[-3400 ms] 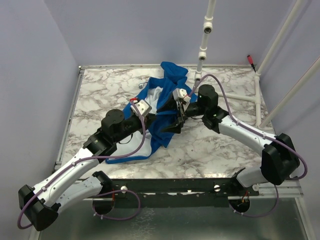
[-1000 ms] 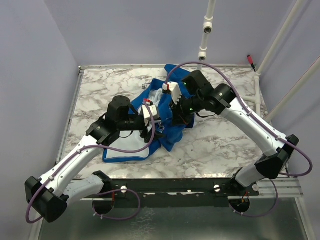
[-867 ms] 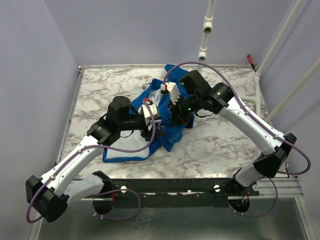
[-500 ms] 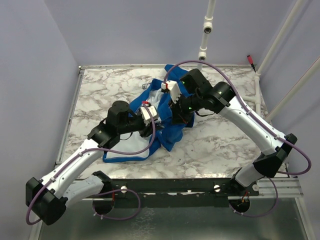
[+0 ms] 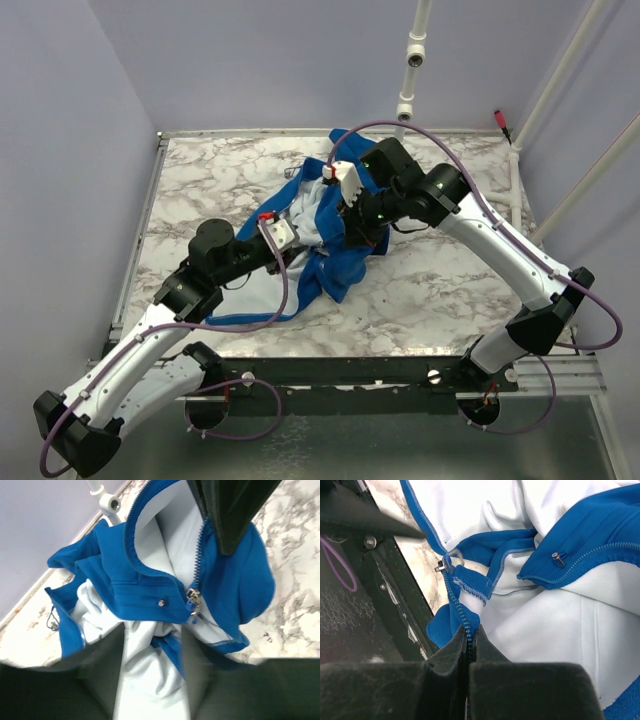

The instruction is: Zip up the jacket

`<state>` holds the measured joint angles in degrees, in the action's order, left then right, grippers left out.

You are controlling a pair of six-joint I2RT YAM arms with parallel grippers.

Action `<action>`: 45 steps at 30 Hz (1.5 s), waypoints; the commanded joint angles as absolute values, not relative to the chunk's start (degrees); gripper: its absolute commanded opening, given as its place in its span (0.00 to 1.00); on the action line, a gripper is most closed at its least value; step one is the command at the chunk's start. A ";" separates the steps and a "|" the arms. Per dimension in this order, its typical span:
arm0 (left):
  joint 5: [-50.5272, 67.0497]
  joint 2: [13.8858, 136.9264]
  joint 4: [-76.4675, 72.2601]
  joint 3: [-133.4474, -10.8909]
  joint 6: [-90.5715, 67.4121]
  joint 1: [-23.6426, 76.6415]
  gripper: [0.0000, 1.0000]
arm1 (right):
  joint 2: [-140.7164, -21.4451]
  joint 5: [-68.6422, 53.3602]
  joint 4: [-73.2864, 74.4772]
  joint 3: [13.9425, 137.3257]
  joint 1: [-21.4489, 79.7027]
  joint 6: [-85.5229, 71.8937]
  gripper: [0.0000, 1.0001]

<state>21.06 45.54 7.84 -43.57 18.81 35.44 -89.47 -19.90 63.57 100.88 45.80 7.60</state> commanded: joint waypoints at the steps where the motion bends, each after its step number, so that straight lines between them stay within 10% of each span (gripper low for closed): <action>1: 26.89 42.64 7.42 -41.99 16.17 35.42 0.64 | -88.68 -18.56 64.77 100.56 46.32 7.97 0.01; 9: 34.61 51.66 6.34 -48.42 13.57 35.58 0.79 | -91.43 -21.97 64.83 102.04 46.40 8.60 0.01; 19: 39.41 57.17 7.32 -50.85 16.08 36.68 0.71 | -91.67 -22.54 63.56 101.42 47.01 8.59 0.01; 37: 38.48 59.30 9.69 -53.15 19.41 37.49 0.00 | -86.42 -23.93 55.77 94.21 47.11 9.21 0.01; 45: 40.68 58.20 7.86 -55.19 12.97 38.39 0.00 | -72.65 -27.77 30.30 75.12 46.67 10.82 0.17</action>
<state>39.22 60.05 9.91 -52.75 17.06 38.11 -77.82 -23.94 44.80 80.44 46.52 10.00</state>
